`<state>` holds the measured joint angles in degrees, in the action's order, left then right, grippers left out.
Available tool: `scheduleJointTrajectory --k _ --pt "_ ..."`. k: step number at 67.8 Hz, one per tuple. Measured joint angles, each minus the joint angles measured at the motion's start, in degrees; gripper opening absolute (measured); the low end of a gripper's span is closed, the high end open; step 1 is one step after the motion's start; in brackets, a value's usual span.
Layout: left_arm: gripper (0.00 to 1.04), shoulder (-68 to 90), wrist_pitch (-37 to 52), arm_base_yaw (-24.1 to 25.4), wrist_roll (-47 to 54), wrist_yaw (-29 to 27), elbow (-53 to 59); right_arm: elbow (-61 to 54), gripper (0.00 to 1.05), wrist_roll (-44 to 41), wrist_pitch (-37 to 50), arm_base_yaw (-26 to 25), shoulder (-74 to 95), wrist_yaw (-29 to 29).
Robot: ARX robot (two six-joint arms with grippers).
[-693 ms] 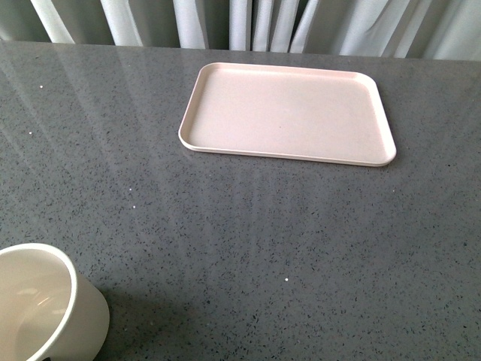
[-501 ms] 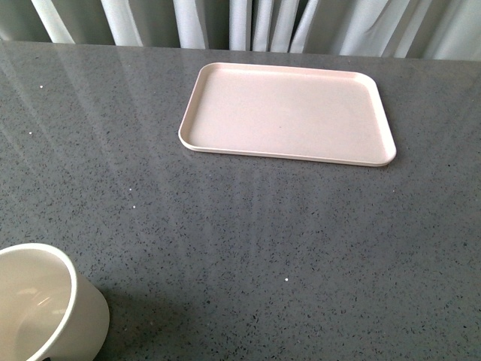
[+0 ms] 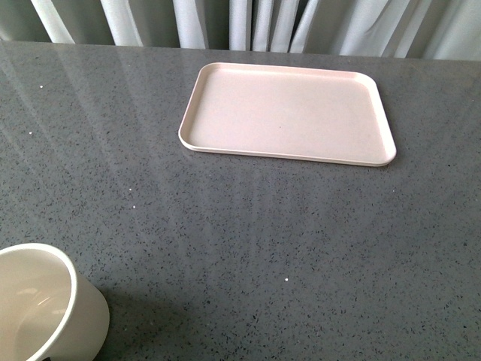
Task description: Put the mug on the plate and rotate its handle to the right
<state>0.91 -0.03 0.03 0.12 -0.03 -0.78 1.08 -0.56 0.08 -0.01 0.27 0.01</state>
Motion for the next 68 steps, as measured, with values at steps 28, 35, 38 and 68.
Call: scheduleJointTrajectory --k 28,35,38,68 --pt "0.95 41.7 -21.1 2.4 1.7 17.0 -22.4 0.0 0.96 0.0 0.0 0.0 0.0 0.0" --pt "0.95 45.9 -21.8 6.0 6.3 18.4 -22.9 0.0 0.96 0.0 0.0 0.0 0.0 0.0" --pt "0.95 47.4 -22.7 7.8 8.5 19.4 -23.0 0.0 0.96 0.0 0.0 0.0 0.0 0.0" --pt "0.95 54.7 -25.5 15.1 24.2 21.4 -22.5 0.0 0.96 0.0 0.0 0.0 0.0 0.0"
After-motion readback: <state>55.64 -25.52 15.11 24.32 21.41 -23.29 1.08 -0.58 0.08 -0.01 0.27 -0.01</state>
